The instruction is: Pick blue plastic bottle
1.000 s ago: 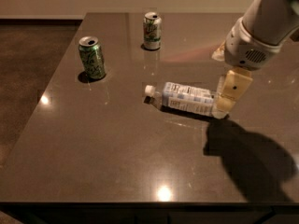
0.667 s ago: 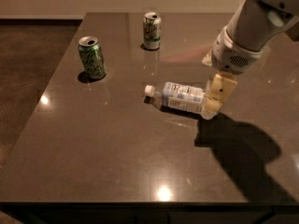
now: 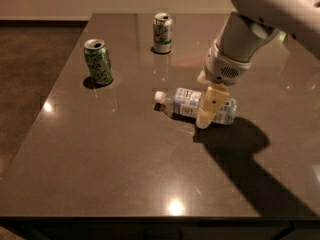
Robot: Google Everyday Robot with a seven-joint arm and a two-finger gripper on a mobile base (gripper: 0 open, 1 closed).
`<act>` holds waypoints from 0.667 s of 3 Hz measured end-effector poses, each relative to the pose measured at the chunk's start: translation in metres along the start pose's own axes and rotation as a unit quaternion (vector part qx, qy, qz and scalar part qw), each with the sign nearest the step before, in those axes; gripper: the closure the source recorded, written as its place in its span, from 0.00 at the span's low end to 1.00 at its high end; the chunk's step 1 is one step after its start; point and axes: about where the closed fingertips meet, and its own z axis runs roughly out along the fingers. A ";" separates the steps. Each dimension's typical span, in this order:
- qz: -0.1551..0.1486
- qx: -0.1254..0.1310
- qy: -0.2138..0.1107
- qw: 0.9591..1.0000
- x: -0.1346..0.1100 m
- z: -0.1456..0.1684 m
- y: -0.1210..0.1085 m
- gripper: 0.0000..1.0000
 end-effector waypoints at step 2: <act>-0.005 -0.018 0.002 1.000 -0.008 0.006 0.000 0.64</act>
Offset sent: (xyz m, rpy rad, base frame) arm 0.0001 0.0082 0.0040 0.0001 0.0398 0.0269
